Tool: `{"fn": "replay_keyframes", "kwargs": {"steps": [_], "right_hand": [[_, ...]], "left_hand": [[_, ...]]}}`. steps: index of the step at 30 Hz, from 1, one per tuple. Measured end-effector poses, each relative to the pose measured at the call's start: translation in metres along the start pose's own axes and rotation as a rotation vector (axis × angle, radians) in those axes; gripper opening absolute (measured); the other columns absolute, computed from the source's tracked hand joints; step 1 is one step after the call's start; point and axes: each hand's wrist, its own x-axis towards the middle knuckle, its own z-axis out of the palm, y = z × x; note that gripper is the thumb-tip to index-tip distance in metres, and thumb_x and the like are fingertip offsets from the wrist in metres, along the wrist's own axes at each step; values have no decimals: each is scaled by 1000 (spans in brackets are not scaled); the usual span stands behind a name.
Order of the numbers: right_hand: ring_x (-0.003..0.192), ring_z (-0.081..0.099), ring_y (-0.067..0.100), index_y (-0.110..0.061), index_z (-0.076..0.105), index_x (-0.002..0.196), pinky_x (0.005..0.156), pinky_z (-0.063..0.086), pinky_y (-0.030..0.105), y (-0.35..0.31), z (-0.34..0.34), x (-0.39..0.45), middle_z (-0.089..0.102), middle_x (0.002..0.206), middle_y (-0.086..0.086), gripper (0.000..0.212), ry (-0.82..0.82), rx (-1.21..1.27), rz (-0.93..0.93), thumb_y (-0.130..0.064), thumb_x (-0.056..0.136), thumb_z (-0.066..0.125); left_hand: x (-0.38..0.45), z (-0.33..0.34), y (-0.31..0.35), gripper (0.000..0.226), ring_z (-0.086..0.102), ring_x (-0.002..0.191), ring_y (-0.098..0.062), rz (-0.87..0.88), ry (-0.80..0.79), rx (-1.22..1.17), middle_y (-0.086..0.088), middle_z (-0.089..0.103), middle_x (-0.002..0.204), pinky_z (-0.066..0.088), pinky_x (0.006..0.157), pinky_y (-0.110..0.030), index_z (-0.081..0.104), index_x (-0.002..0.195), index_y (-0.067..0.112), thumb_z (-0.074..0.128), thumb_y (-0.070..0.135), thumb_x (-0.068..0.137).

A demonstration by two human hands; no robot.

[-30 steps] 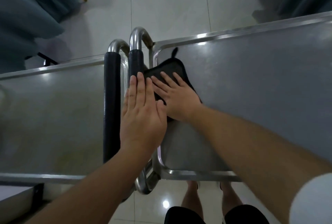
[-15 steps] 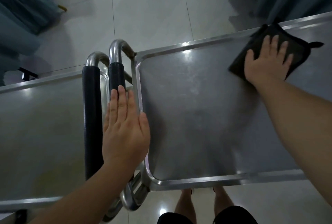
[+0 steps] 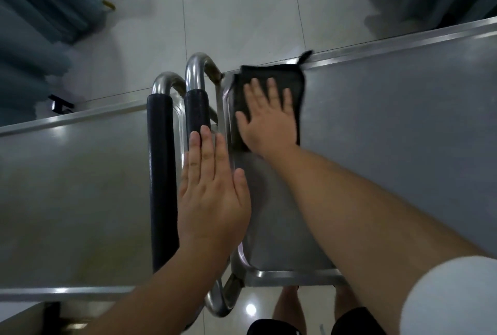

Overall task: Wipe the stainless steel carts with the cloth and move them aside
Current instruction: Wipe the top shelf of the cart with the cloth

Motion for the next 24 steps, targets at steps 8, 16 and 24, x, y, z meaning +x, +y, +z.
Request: {"fn": "replay_keyframes", "kwargs": {"steps": [8, 16, 24], "right_hand": [[161, -9, 18, -37, 5, 166, 129, -3, 52, -12, 0, 28, 0, 174, -15, 66, -151, -112, -545, -61, 106, 13], [161, 3, 18, -35, 16, 167, 129, -2, 46, 53, -30, 50, 12, 174, -11, 73, -12, -126, -244, -65, 100, 24], [161, 7, 22, -29, 24, 164, 129, 0, 48, 214, -88, 53, 17, 174, -3, 82, 36, -116, 99, -73, 95, 17]], "left_hand": [[1, 1, 0, 67, -5, 164, -20, 0, 32, 23, -11, 4, 177, 6, 133, -44, 18, 167, 5, 25, 38, 109], [1, 2, -1, 66, -5, 164, -20, -4, 32, 34, -10, 3, 177, 4, 133, -43, 18, 167, 6, 26, 38, 110], [2, -1, 1, 64, -12, 163, -15, -30, 6, 75, -5, -5, 178, -6, 131, -36, 11, 169, 11, 21, 40, 112]]}}
